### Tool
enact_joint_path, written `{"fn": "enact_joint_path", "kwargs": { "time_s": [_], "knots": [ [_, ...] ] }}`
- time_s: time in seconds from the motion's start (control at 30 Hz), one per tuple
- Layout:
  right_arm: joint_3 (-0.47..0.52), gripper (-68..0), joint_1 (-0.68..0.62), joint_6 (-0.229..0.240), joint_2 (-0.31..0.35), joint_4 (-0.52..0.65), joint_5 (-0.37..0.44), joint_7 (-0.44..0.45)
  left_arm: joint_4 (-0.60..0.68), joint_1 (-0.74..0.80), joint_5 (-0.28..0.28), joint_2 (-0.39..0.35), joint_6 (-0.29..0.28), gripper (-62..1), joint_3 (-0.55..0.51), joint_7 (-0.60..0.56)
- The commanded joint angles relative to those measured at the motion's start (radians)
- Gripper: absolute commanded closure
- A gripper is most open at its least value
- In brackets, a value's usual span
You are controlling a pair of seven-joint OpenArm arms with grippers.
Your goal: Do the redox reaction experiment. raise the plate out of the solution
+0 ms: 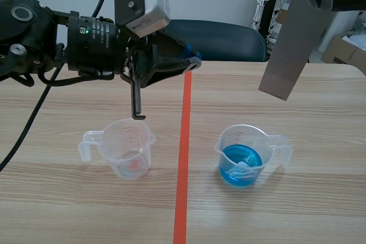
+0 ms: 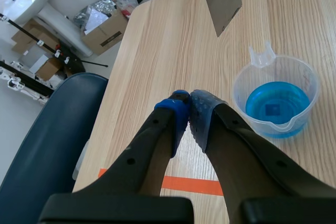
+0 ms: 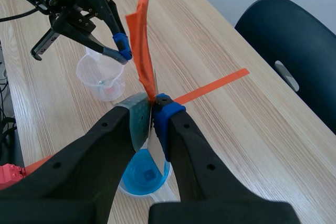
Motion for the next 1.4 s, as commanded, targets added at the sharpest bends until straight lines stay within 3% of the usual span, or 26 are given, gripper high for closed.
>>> {"fn": "enact_joint_path", "kwargs": {
  "time_s": [0.0, 0.47, 1.37],
  "knots": [
    [0.012, -0.6, 0.017, 0.002, 0.011, 0.003, 0.014, 0.016, 0.011, -0.016, -0.010, 0.009, 0.003, -4.0, 0.003, -0.011],
    [0.012, -0.6, 0.017, 0.002, 0.011, 0.003, 0.014, 0.016, 0.011, -0.034, 0.019, 0.068, -0.016, -4.0, 0.019, -0.008],
    [0.012, -0.6, 0.017, 0.002, 0.011, 0.003, 0.014, 0.015, -0.033, -0.041, 0.007, 0.116, -0.030, -4.0, 0.036, -0.008]
  ]
}}
